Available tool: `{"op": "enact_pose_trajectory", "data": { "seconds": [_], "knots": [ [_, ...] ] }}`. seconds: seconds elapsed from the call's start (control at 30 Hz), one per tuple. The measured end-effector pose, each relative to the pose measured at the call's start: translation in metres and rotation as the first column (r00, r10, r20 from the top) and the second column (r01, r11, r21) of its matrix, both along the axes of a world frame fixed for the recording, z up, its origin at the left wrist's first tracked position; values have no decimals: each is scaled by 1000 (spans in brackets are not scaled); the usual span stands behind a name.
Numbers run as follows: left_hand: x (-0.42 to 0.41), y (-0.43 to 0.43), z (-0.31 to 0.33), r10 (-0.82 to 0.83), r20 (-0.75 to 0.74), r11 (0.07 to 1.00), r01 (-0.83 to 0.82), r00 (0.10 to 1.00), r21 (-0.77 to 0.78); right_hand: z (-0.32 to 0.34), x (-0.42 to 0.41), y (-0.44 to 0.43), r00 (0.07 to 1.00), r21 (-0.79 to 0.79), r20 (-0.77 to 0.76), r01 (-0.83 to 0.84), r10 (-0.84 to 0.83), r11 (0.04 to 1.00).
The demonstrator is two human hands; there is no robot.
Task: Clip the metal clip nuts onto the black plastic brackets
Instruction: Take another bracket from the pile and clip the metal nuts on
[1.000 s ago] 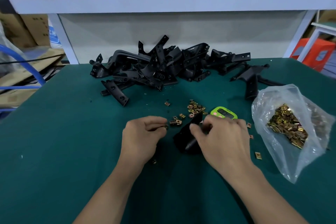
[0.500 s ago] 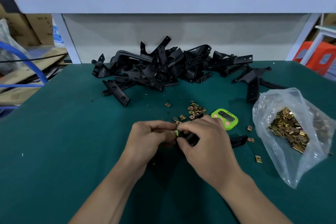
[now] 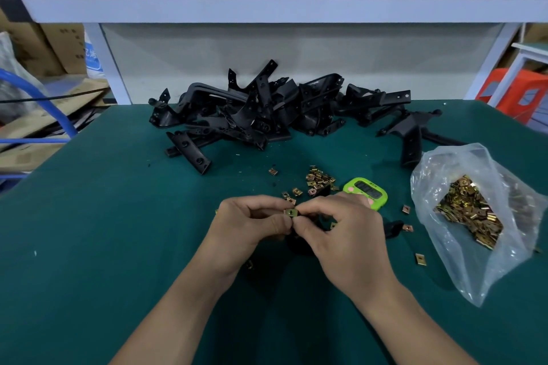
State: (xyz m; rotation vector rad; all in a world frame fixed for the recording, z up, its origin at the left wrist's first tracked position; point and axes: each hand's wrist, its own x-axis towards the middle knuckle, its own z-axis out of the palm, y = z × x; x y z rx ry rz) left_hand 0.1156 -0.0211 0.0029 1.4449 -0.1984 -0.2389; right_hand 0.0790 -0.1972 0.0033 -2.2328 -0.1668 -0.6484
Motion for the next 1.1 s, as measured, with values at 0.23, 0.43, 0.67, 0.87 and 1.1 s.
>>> {"op": "enact_pose_trajectory", "data": {
  "seconds": [0.23, 0.43, 0.67, 0.87, 1.1],
  "knots": [
    [3, 5, 0, -62, -33, 997, 61, 998, -51, 2, 2, -3, 969, 306, -104, -184, 225, 934],
    [5, 9, 3, -112, -66, 992, 107, 992, -66, 5, 5, -1, 933, 514, -177, -185, 314, 838],
    [3, 6, 1, -145, -114, 980, 127, 983, -152, 8, 4, -1, 913, 600, -203, -170, 354, 781],
    [2, 6, 1, -181, -150, 968, 149, 972, -204, 12, 4, -4, 883, 625, -248, -168, 398, 763],
    [4, 6, 1, -213, -161, 963, 179, 964, -201, 17, 3, -5, 856, 643, -272, -178, 439, 745]
  ]
}}
